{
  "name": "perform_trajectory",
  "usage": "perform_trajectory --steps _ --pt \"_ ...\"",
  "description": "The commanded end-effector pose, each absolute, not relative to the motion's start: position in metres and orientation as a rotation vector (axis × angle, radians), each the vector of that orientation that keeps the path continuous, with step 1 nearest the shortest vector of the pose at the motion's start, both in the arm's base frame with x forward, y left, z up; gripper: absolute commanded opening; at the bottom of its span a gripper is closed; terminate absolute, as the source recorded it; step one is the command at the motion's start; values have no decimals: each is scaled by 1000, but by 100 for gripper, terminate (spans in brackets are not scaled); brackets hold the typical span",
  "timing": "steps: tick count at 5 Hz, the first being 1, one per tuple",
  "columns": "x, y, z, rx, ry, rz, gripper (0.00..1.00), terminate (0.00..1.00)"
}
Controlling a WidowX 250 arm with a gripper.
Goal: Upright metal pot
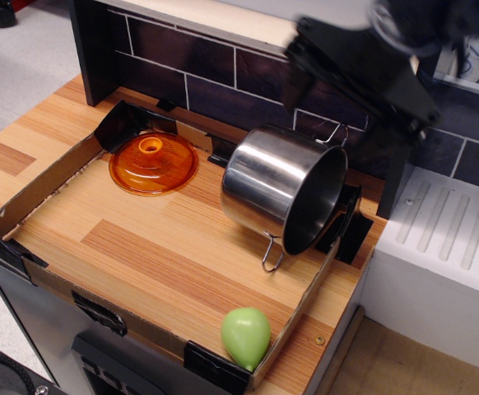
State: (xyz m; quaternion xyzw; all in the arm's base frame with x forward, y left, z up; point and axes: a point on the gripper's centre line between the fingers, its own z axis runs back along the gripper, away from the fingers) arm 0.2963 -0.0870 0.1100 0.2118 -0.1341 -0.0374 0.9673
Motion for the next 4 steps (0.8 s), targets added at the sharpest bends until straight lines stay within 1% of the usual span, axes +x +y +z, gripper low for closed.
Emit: perform_trajectory --steps 1,2,4 --pt "307 -84 97 511 -337 -86 100 0" --pt "309 -78 89 566 -313 -115 100 0" --pt "319 -64 84 575 -260 -113 100 0"
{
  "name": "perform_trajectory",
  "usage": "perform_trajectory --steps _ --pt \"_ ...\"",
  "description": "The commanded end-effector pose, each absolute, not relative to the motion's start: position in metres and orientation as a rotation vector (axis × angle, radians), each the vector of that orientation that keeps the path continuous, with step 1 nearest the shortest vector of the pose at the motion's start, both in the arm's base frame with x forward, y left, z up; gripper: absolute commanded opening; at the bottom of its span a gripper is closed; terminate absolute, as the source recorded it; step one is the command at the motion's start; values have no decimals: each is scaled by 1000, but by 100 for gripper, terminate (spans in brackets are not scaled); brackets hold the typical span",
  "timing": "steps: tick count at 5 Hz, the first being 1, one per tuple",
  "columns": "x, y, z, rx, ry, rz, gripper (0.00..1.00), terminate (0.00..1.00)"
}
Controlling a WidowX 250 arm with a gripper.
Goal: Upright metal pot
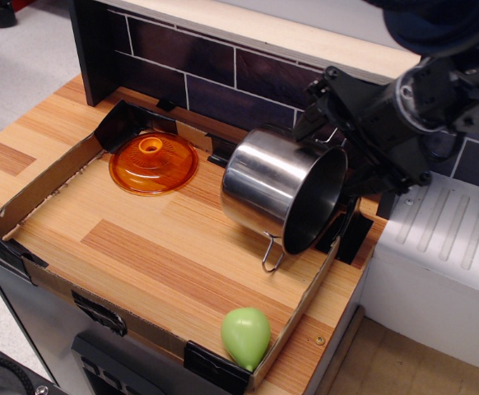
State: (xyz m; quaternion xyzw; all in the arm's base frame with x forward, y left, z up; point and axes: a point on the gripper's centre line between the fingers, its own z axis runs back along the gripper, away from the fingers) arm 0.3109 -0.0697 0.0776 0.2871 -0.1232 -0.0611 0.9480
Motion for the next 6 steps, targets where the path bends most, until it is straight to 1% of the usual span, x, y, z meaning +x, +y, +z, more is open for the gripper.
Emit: perform_trajectory --steps 1,2,3,4,5,6 --pt "326 -59 82 576 -238 -108 100 0" --pt "328 -58 77 593 -235 -107 100 0" --pt "324 -56 73 602 -235 -121 0 0" --pt "319 -54 70 611 -242 -131 0 0" --pt "315 -49 72 588 -256 -138 0 0" --pt "311 -42 79 541 -289 -142 0 0"
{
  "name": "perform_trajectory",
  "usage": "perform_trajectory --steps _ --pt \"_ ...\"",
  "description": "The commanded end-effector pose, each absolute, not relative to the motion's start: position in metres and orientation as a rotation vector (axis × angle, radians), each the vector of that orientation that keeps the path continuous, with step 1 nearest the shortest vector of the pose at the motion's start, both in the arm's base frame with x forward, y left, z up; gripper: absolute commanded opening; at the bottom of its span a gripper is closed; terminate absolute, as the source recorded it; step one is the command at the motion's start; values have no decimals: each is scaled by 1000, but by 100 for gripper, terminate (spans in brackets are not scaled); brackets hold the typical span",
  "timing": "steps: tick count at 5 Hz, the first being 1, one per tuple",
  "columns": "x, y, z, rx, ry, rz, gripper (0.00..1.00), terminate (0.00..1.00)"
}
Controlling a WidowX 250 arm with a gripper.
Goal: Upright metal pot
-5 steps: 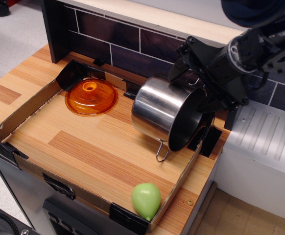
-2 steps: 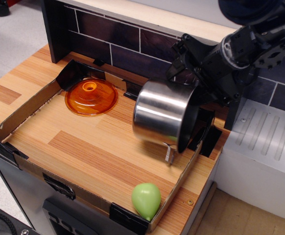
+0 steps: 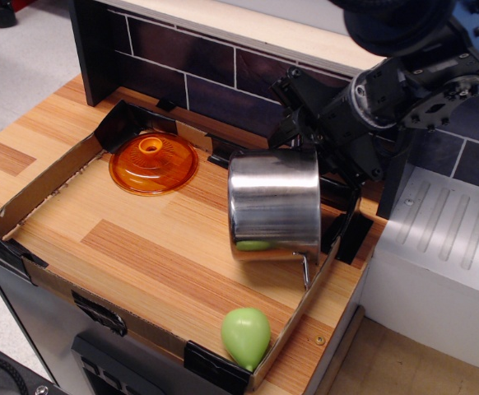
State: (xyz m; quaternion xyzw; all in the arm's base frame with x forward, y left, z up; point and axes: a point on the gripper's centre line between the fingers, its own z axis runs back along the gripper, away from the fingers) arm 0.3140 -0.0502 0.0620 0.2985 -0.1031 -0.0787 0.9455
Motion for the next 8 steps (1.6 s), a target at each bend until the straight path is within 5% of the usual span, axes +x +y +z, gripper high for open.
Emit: perform_trajectory --steps 1,3,5,7,8 --pt "310 -32 91 486 -350 -126 0 0" --pt "313 3 108 323 -514 62 0 0" --pt "294 42 98 183 -387 163 0 0" --pt "272 53 86 152 -345 134 0 0" --pt "264 53 80 114 -266 102 100 0"
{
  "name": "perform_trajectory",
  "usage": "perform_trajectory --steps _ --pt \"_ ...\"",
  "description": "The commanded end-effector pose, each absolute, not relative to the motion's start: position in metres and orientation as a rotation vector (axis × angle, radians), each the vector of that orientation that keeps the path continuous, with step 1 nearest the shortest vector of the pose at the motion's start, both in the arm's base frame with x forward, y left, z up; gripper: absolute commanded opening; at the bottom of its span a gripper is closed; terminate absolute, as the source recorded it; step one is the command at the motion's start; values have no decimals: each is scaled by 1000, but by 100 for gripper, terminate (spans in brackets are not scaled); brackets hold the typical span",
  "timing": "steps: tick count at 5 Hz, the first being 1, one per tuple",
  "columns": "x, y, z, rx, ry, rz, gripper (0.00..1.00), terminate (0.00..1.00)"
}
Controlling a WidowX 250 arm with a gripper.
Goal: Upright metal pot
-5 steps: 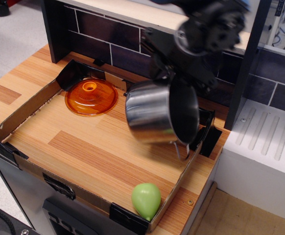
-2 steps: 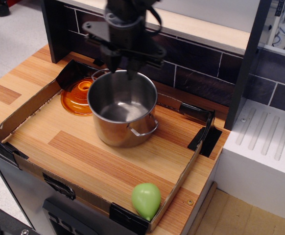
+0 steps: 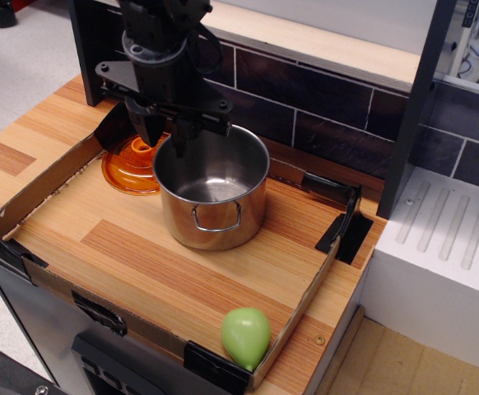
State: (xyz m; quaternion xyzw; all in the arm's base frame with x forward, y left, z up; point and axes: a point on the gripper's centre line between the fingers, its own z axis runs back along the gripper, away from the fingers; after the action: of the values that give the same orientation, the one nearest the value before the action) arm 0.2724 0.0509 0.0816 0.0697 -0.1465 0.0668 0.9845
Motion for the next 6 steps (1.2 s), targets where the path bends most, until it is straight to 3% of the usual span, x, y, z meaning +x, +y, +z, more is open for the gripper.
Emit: perform_trajectory --steps 1,6 --pt "263 52 78 123 -268 96 100 0" --pt "265 52 79 102 -243 109 100 0"
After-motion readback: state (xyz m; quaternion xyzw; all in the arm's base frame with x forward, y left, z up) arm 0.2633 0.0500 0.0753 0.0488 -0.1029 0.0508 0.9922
